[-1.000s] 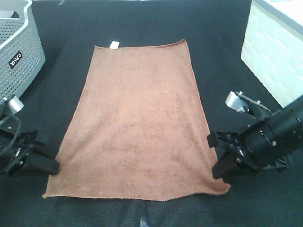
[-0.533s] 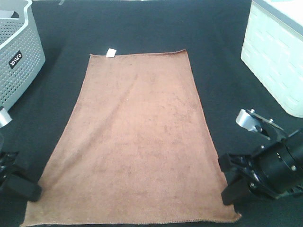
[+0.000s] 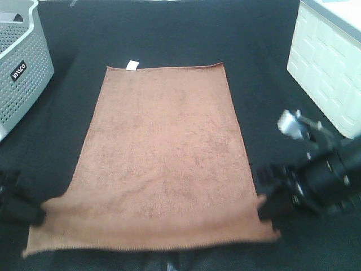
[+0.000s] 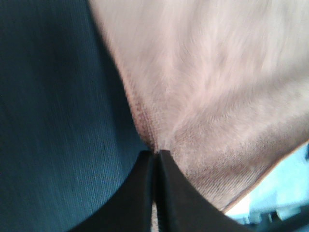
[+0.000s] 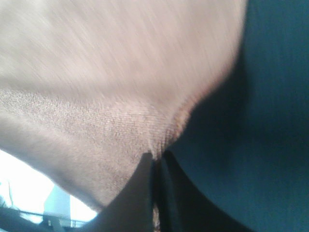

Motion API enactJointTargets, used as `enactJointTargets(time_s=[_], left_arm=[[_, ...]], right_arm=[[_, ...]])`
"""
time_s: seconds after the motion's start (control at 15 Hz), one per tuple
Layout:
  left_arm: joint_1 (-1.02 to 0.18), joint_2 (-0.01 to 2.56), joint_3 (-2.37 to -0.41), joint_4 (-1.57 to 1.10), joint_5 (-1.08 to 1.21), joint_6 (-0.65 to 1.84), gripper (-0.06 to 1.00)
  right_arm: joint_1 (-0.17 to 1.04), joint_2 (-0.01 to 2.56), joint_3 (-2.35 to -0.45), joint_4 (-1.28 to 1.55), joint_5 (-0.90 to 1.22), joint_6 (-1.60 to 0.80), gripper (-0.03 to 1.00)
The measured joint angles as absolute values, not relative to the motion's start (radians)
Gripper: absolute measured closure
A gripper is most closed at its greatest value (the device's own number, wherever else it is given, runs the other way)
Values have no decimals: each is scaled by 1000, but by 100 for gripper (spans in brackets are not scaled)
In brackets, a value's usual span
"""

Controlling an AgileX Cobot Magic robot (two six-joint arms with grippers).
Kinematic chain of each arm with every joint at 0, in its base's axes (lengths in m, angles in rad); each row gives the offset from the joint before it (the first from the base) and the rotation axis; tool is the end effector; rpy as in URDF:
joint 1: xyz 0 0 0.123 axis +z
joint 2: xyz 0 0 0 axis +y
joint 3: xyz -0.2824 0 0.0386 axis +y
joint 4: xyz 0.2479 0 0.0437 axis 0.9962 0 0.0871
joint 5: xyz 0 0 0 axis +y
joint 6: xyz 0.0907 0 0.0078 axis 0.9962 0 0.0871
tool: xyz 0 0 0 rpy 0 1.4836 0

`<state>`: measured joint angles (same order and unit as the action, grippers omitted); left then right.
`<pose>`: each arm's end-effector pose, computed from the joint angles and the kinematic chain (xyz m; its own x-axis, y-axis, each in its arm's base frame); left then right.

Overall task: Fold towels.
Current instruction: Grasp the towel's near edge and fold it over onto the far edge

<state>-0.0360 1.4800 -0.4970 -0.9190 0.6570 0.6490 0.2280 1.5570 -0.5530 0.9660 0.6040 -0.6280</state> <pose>0.2036 -0.0516 0.1483 -0.9822 -0.0996 -0.1595 -0.0060 0.8645 -0.5026 0.2113 0.0928 0.1429 -0.9871 -0.0095 -0.1597 -0.0896 0.8599 0.5025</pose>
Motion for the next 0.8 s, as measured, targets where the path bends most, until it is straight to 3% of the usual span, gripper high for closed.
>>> enactJointTargets(time_s=[0.4, 0.8], left_arm=[[-36, 1638, -828, -927, 600, 644, 94], [-36, 1927, -1290, -909, 594, 593, 94]], right_arm=[[228, 1732, -966, 910, 673, -555, 97], [225, 2059, -1538, 727, 773, -376, 97]])
